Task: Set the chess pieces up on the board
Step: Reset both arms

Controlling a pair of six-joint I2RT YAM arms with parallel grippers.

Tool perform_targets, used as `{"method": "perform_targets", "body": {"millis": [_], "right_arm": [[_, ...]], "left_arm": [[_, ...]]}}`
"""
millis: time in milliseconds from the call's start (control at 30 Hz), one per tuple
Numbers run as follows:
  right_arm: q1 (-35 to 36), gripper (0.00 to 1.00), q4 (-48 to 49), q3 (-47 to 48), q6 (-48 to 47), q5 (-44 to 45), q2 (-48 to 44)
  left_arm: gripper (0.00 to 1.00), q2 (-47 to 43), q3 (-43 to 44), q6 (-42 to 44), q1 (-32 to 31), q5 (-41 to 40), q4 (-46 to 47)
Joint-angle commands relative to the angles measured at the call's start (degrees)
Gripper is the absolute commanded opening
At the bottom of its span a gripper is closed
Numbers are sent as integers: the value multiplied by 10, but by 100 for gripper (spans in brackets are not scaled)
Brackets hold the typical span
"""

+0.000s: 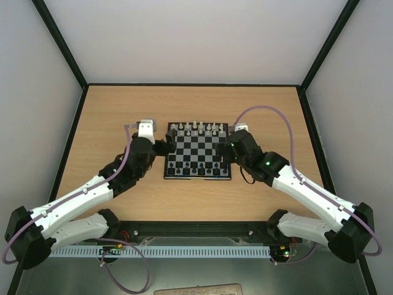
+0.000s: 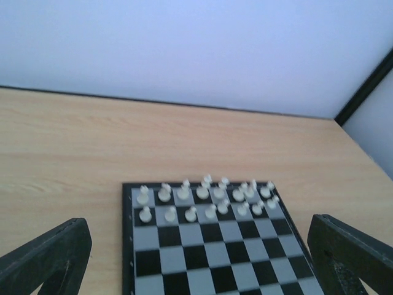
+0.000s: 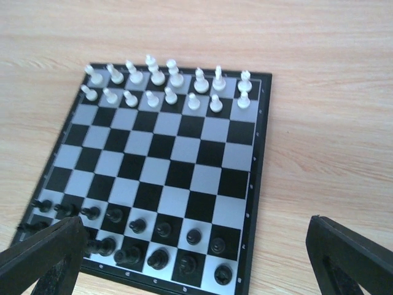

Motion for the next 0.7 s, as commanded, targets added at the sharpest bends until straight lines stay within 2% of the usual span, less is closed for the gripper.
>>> {"method": "perform_targets", "body": {"millis": [0,100,200,300,433,533,667], "right_arm": [[-11,99,31,14,0,1,-14],[-62,98,38,36,-5,-38,11],[-143,99,82,39,2,-104,26],[-203,99,127,33,1,-127,45],[-253,99,216,-38,-12,-4,20],[-286,99,344,-144,-74,12,-36],[-318,99,467,-248,-125,69,-52]], "left_arm": [[100,11,23,26,58,32,69],[99,16,31,26,113,75,84],[100,25,33,52,166,92,99],[100,47,19,63,237,122,117],[99,78,-30,92,287,109,176],[99,96,-69,106,292,56,219],[99,128,-107,113,319,44,278]]}}
